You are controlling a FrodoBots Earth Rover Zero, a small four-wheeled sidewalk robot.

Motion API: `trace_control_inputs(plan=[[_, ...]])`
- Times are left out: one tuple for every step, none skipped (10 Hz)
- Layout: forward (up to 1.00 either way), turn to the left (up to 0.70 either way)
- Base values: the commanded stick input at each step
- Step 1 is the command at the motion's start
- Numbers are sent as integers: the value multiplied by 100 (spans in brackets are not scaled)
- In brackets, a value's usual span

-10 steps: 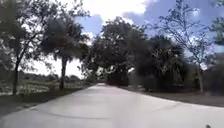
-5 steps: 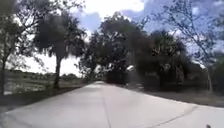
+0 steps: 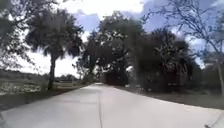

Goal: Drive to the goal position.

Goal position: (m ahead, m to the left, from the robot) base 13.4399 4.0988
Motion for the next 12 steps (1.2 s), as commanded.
trace_control_inputs(plan=[[100,0],[100,0],[100,0],[100,0],[100,8],[100,24],[100,40],[100,40],[100,40],[100,36],[100,22],[100,0]])
